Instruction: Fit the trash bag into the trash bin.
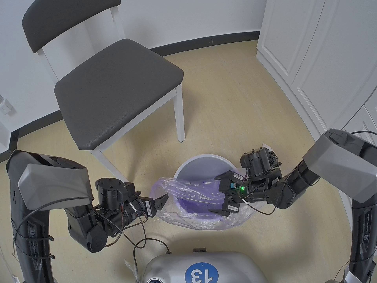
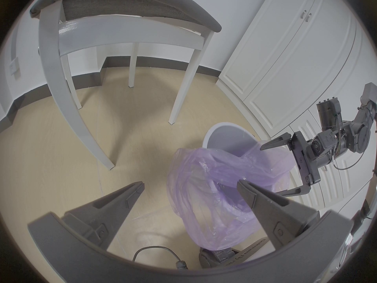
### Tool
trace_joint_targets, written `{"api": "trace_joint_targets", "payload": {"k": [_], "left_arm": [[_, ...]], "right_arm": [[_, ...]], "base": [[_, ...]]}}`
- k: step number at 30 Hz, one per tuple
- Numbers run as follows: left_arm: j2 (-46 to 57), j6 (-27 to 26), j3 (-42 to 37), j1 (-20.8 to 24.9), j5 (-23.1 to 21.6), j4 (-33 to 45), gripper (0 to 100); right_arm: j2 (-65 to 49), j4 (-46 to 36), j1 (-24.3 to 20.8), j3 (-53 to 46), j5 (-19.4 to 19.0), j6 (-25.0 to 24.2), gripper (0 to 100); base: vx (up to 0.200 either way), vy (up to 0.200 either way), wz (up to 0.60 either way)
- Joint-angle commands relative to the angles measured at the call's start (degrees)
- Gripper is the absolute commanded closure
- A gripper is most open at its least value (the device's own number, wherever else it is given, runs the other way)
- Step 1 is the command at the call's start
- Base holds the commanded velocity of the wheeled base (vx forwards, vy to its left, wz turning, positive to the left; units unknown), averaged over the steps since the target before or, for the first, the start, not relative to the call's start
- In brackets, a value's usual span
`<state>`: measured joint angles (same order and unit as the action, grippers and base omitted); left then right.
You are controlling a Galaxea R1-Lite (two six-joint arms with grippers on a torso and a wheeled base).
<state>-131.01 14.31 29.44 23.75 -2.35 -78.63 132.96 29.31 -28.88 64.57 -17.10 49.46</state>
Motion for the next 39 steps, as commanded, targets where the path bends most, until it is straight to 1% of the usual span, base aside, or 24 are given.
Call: {"api": "trace_joint_targets", "payload": {"k": [1, 5, 8, 12, 18, 20, 24, 27, 29, 31, 33, 37, 39], "left_arm": [[-1.6, -0.1, -0.3, 0.0, 0.0, -2.1, 0], [-2.6, -0.5, -0.6, 0.0, 0.0, -3.8, 0], [-2.7, -0.8, -0.6, -0.1, 0.0, -3.9, 0], [-2.6, -0.9, -0.7, 0.0, 0.0, -4.0, 0], [-2.2, -0.9, -0.7, 0.0, 0.2, -4.2, 0], [-2.1, -1.0, -0.8, 0.0, 0.2, -4.7, 0], [-2.2, -1.6, -0.4, -0.1, 0.2, -5.6, 0], [-2.1, -2.2, -0.5, 0.3, 0.2, -5.7, 0], [-1.7, -3.6, -0.4, 0.4, 0.2, -5.8, 0], [-1.3, -4.0, -0.4, 0.2, 0.2, -5.7, 0], [-1.1, -4.2, -0.6, 0.0, 0.2, -5.7, 0], [-1.3, -4.2, -0.6, -0.1, 0.2, -5.7, 0], [-1.3, -4.2, -0.7, 0.0, 0.2, -5.7, 0]], "right_arm": [[1.8, -0.1, 0.1, 2.1, 0.0, 0.0, 100], [1.9, -0.7, 0.0, 2.9, 0.0, -0.1, 100], [1.9, -2.6, 0.0, 3.0, 0.1, -0.1, 100], [1.9, -2.9, 0.1, 3.9, 0.1, -0.1, 100], [1.9, -3.1, 0.3, 8.5, 0.1, -0.2, 100], [1.8, -4.5, 0.4, 10.3, 0.2, -0.2, 100], [1.4, -10.8, 1.4, 16.0, 0.6, -0.4, 100], [1.8, -13.1, 2.4, 20.4, 0.6, -0.9, 100], [2.5, -17.1, 3.3, 27.2, 0.6, -2.2, 100], [3.5, -19.4, 3.8, 31.0, 0.7, -2.9, 100], [5.3, -22.6, 4.6, 37.1, 0.7, -4.1, 100], [7.9, -23.9, 5.2, 43.0, 1.6, -6.2, 100], [9.5, -23.9, 5.5, 45.4, 2.4, -8.5, 100]], "base": [[0.0, 0.0, 0.0], [0.0, 0.0, 0.0], [0.0, 0.0, 0.0], [0.0, 0.0, 0.0], [0.0, 0.0, 0.0], [0.0, 0.0, 0.0], [0.0, 0.0, 0.0], [0.0, 0.0, 0.0], [0.0, 0.0, 0.0], [0.0, 0.0, 0.0], [0.0, 0.0, 0.0], [0.0, 0.0, 0.0], [0.0, 0.0, 0.0]]}}
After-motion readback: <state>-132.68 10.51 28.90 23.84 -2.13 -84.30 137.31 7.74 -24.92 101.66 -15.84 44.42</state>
